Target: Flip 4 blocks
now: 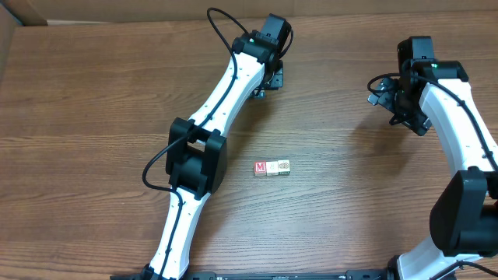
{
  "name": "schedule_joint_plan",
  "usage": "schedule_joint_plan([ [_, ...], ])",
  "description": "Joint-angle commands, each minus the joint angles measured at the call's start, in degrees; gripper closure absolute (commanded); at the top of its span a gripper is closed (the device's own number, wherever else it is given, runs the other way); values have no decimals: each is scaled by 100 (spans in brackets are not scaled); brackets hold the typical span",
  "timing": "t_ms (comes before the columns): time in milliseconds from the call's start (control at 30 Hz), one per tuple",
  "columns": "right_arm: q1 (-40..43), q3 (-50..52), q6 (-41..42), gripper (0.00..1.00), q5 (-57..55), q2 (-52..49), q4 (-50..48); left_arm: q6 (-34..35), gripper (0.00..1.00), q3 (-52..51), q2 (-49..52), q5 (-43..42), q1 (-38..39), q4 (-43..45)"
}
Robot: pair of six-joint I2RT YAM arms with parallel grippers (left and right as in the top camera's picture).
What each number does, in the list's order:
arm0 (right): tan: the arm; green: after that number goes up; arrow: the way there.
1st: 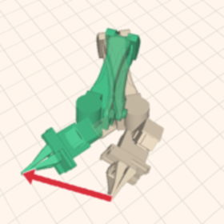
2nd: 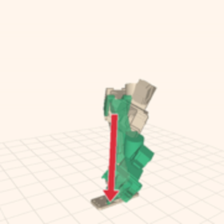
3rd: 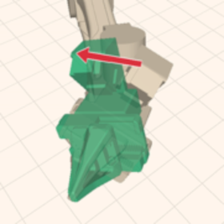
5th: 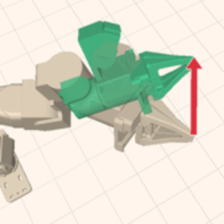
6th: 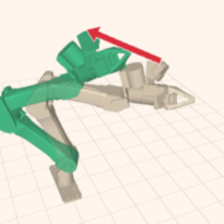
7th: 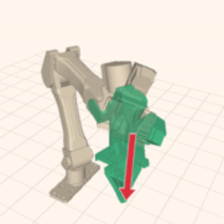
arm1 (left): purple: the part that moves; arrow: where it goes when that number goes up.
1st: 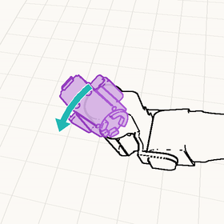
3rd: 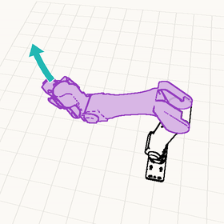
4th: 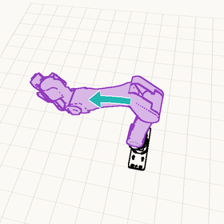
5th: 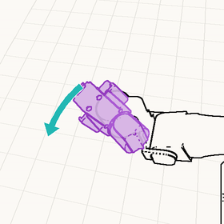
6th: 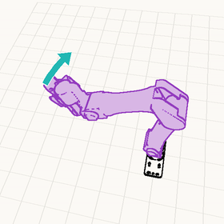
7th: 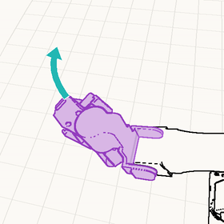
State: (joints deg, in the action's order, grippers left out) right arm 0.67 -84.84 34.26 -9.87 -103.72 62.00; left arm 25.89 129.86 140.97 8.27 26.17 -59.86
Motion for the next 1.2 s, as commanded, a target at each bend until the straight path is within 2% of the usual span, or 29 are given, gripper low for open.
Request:
schedule_joint_plan([
  [0, 7, -68, -22, 0, -42, 107, -20, 160, 61, -328, 125, 131, 9, 208],
  [333, 7, -68, -22, 0, -42, 107, -20, 153, 63, -575, 125, 291, 9, 466],
  [500, 7, -68, -20, 0, -42, 107, -20, 151, 69, -590, 125, 267, 13, 520],
  [900, 7, -68, -22, 0, -42, 107, -20, -37, 69, -885, 57, 264, 15, 872],
  [1000, 7, -68, -22, 0, -42, 107, -20, -151, 70, -737, -63, 264, 20, 649],
  [1167, 7, -68, -22, 0, -42, 107, -20, -173, 82, -525, -531, 264, 22, -31],
])
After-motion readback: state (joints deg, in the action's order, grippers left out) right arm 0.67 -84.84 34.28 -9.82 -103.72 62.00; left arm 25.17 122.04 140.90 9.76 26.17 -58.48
